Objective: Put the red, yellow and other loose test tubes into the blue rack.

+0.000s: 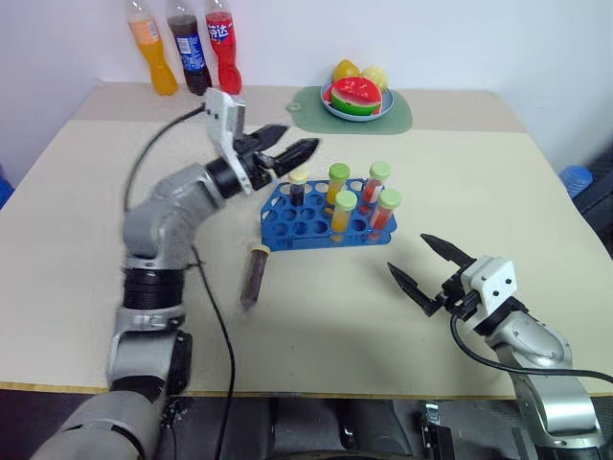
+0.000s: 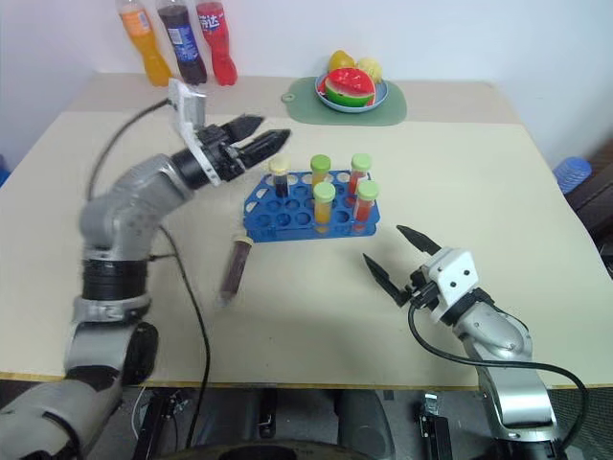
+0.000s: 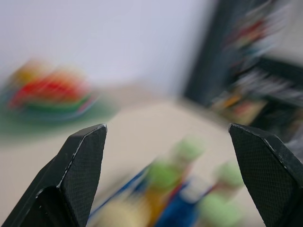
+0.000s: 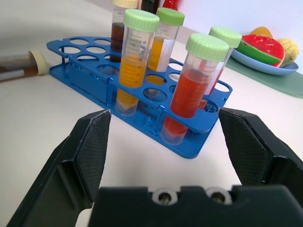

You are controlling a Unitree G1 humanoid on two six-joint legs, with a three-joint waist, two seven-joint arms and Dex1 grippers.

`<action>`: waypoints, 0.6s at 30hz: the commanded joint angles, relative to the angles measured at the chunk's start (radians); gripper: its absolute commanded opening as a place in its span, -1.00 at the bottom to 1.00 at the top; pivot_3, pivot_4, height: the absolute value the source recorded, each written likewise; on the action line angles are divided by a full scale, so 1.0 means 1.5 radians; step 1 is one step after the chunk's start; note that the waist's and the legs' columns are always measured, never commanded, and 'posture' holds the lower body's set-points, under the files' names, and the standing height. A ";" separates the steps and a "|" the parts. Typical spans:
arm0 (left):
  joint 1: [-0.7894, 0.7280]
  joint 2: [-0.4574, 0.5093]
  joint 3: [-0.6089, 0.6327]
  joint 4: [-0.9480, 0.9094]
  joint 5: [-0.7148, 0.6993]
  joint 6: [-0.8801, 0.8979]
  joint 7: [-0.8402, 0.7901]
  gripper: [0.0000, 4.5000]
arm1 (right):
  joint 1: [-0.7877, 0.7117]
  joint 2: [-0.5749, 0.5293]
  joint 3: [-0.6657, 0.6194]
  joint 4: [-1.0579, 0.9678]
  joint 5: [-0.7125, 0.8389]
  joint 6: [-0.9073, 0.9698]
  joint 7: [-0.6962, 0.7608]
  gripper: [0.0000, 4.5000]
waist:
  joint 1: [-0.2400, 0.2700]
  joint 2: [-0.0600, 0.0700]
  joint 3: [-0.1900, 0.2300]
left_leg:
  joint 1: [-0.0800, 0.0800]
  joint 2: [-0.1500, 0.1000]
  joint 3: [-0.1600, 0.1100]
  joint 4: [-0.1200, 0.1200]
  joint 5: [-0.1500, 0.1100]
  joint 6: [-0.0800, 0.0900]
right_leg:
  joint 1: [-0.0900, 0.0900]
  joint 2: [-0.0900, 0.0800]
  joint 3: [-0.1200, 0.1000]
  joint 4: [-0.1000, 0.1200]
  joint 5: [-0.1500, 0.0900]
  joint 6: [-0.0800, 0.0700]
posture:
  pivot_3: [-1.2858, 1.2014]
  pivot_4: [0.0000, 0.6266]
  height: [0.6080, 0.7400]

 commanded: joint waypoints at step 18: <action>-0.270 0.387 -0.512 0.308 -0.840 0.426 0.398 0.88 | 0.019 -0.072 -0.017 0.004 0.039 -0.005 0.115 0.77 | -0.004 0.000 0.001 | 0.001 0.000 -0.004 0.000 0.000 0.000 | 0.001 -0.001 -0.002 0.001 -0.001 -0.002 | 0.03 -0.52 1.00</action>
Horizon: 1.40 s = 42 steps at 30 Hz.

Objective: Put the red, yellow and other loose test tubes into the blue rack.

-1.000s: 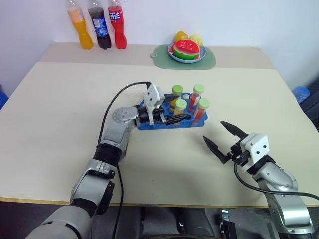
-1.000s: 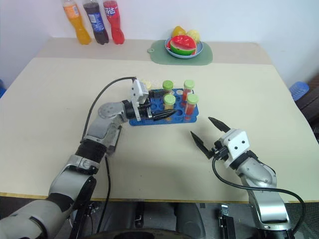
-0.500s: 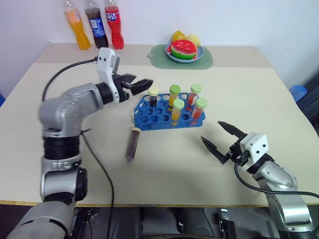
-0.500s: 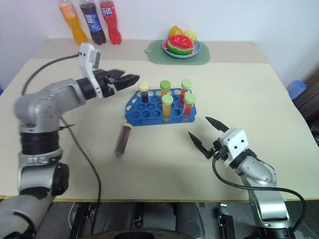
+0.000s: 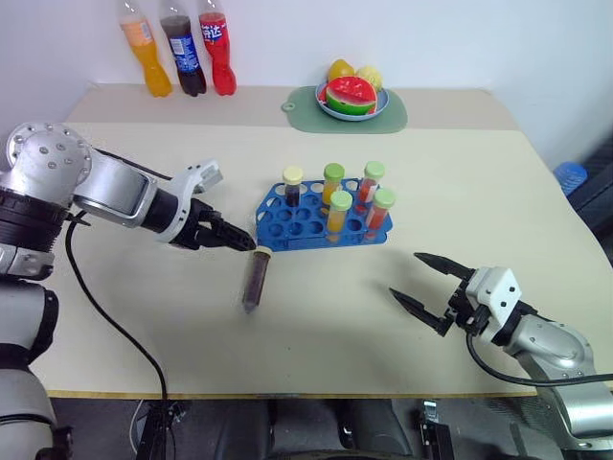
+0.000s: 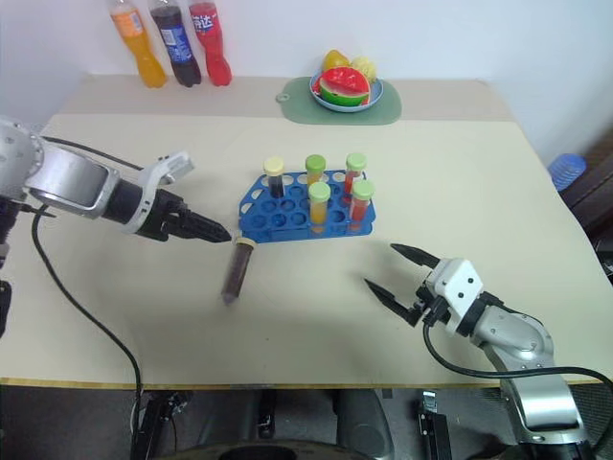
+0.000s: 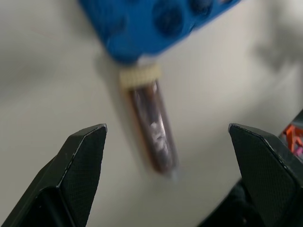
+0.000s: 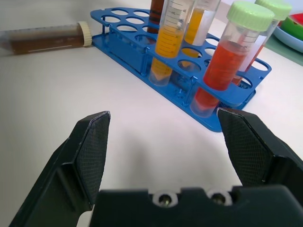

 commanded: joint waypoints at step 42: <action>0.388 -0.216 0.317 -0.395 0.620 -0.769 -0.419 -0.65 | 0.001 0.034 -0.006 -0.015 -0.003 -0.007 -0.064 0.77 | 0.015 0.001 0.000 | -0.001 -0.001 0.002 0.000 0.002 -0.003 | 0.002 -0.001 -0.001 -0.004 -0.001 -0.003 | 0.03 -0.52 1.00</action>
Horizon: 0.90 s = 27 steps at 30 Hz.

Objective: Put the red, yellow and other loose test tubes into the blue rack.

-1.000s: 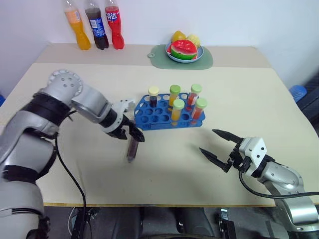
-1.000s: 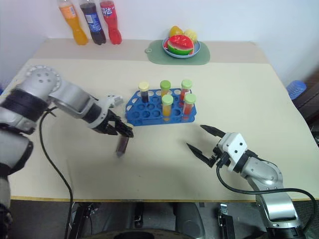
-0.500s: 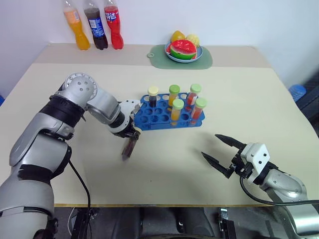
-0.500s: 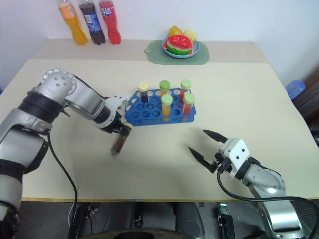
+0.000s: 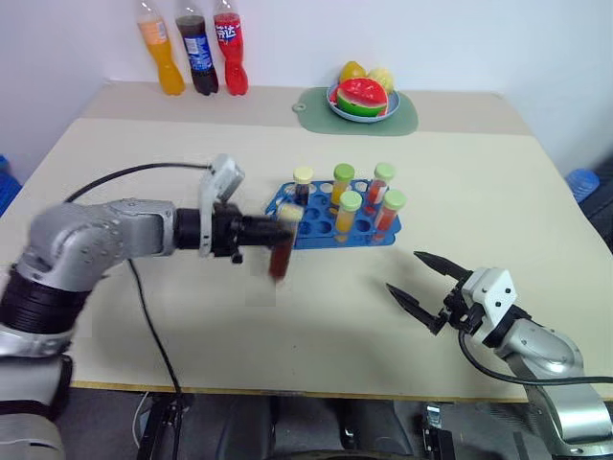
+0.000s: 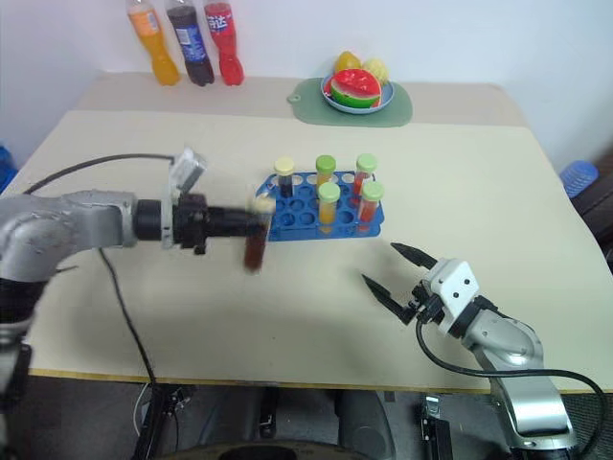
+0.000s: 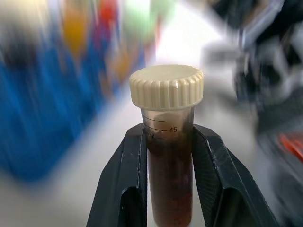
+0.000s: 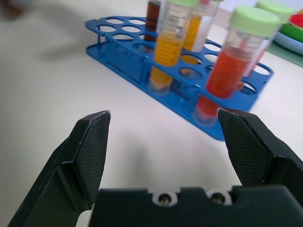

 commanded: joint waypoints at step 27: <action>0.042 -0.245 0.021 0.247 0.382 -0.451 -0.218 -0.65 | 0.030 0.016 -0.030 -0.023 -0.012 -0.035 -0.055 0.77 | -0.001 0.001 -0.001 | 0.001 0.000 0.000 0.000 0.000 0.001 | 0.000 0.001 0.000 0.002 0.000 0.001 | 0.03 -0.52 1.00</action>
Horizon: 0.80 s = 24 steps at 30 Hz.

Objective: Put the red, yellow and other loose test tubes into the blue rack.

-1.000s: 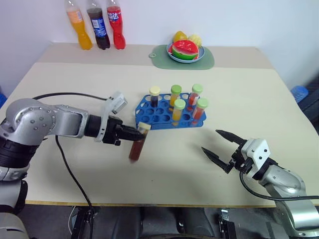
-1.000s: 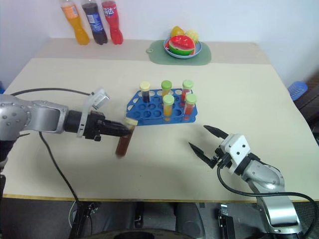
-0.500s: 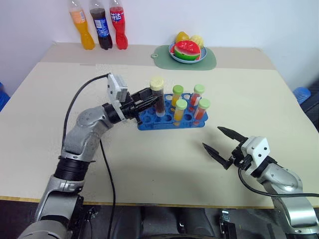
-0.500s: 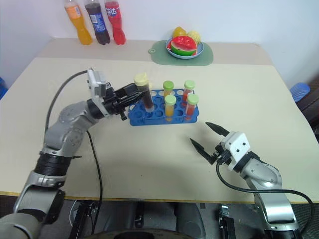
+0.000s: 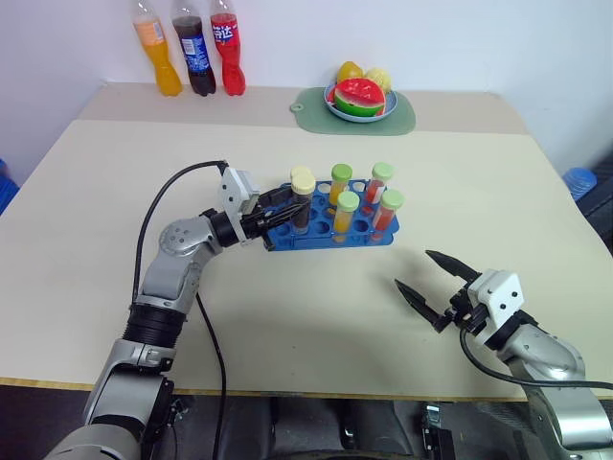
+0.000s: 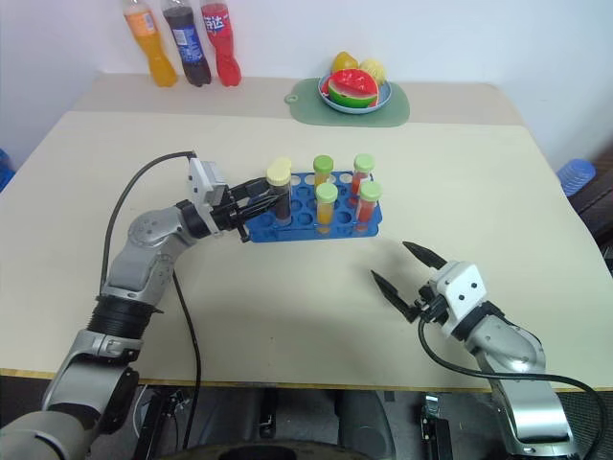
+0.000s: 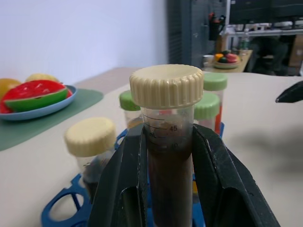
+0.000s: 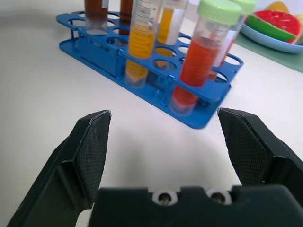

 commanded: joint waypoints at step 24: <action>0.008 -0.022 0.002 0.024 0.042 0.017 0.003 -0.65 | -0.007 0.005 -0.009 -0.029 -0.001 -0.013 -0.013 0.77 | 0.000 0.002 -0.003 | 0.001 0.000 0.000 0.000 0.000 0.000 | 0.001 0.000 0.000 0.000 0.000 0.000 | 0.03 -0.52 1.00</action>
